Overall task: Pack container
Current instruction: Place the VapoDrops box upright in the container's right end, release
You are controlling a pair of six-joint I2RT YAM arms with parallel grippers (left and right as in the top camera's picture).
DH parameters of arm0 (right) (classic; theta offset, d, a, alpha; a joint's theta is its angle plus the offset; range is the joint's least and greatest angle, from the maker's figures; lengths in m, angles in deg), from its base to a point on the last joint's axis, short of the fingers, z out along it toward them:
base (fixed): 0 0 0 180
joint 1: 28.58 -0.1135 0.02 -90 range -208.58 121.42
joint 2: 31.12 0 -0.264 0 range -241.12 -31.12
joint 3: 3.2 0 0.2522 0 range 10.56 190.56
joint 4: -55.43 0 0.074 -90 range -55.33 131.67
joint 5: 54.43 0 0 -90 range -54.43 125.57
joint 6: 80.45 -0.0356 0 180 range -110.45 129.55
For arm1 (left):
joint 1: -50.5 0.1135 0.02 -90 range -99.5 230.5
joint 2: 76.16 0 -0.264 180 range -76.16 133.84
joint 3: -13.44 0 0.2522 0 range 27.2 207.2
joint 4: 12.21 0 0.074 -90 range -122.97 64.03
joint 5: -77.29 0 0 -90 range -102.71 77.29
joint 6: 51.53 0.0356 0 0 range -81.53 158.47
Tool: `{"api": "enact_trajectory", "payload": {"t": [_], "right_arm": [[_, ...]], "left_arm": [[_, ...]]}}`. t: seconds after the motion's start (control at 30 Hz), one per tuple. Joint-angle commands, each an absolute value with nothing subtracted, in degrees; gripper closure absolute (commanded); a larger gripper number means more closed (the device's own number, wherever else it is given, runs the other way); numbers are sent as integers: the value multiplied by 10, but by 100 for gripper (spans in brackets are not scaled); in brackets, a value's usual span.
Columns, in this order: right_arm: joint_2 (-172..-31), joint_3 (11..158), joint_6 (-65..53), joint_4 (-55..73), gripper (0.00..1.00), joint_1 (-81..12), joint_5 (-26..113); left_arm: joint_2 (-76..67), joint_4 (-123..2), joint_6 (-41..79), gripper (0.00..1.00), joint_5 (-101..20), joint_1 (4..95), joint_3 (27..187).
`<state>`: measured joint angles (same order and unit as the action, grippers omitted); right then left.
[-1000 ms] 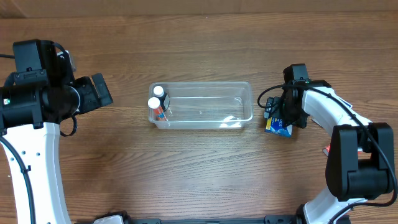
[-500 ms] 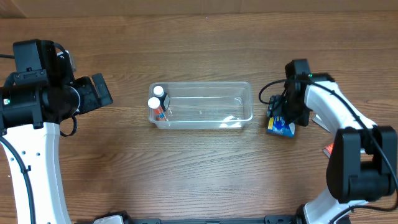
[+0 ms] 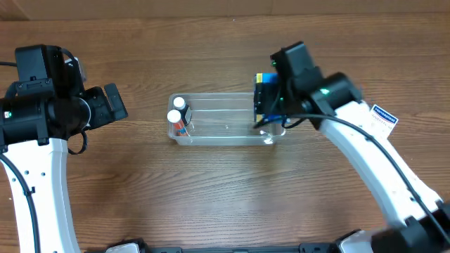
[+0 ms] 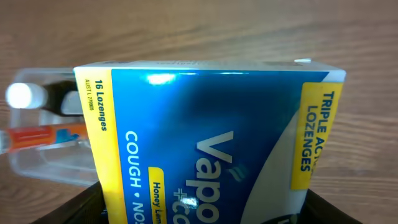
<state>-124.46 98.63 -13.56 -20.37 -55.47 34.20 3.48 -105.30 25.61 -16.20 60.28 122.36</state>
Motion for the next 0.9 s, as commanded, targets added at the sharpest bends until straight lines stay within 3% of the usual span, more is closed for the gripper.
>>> {"api": "enact_trajectory", "payload": {"t": [0.0, 0.87], "right_arm": [[-1290, 990, -160, -202, 30, -555, 344], [-1344, 952, -155, -176, 25, -555, 341]], "left_arm": [[32, -1053, 272, 0, -168, 603, 1221], [32, -1053, 272, 0, -168, 603, 1221]]}}
